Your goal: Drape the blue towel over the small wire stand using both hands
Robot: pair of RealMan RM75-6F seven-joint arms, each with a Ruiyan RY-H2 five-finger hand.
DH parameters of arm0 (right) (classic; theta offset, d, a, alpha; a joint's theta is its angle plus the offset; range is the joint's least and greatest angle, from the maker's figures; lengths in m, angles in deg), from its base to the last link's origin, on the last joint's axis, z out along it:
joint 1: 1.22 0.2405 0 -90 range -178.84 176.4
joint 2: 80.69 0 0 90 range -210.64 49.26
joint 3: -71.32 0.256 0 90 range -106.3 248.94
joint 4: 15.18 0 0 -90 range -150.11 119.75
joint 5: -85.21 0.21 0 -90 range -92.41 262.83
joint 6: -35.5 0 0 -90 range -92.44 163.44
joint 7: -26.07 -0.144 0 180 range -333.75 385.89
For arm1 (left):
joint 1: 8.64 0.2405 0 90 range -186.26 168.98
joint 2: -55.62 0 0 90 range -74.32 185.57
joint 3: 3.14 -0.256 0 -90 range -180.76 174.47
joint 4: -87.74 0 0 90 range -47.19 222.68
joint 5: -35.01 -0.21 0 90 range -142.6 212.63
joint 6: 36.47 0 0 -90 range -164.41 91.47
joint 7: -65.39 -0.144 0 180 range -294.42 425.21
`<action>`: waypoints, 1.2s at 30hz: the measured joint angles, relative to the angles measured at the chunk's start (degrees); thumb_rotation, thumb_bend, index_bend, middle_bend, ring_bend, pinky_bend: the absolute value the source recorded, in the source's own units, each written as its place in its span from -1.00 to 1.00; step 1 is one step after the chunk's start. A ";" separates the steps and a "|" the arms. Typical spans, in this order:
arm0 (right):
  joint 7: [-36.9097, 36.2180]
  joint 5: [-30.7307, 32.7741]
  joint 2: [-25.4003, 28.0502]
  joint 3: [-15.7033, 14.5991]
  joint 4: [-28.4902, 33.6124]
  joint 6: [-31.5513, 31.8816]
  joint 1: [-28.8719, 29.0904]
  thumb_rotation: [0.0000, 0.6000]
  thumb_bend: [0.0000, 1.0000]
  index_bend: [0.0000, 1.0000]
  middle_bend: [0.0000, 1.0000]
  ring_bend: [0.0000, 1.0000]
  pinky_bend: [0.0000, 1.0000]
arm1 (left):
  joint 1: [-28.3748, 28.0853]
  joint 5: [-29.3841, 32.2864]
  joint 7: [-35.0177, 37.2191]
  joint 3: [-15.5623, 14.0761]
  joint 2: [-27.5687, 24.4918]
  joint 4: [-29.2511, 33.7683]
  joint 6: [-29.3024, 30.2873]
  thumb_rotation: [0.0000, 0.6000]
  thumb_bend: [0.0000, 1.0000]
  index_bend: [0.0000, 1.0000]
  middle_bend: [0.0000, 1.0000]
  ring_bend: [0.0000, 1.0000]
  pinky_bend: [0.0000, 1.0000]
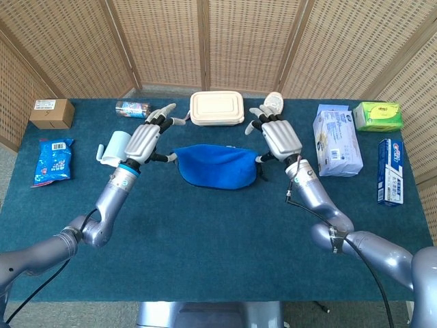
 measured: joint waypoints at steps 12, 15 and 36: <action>2.31 0.83 0.21 -0.42 0.03 -0.10 0.09 1.00 -1.00 -0.53 -0.90 -1.00 -1.00 | 0.06 1.36 -2.74 -0.08 -2.06 1.68 -1.97 1.00 -0.53 -1.00 -1.00 -1.00 -1.00; 2.82 0.99 0.29 -0.51 -0.01 -0.19 0.14 1.00 -1.00 -0.56 -0.92 -1.00 -1.00 | 0.11 1.91 -3.39 -0.07 -2.62 2.27 -2.47 1.00 -0.58 -1.00 -1.00 -1.00 -1.00; 7.75 2.06 2.76 -2.24 1.59 -1.74 0.20 1.00 -1.00 -0.79 -1.00 -1.00 -1.00 | 1.03 3.35 -5.56 -0.12 -5.96 5.92 -3.51 1.00 -0.60 -1.00 -1.00 -1.00 -1.00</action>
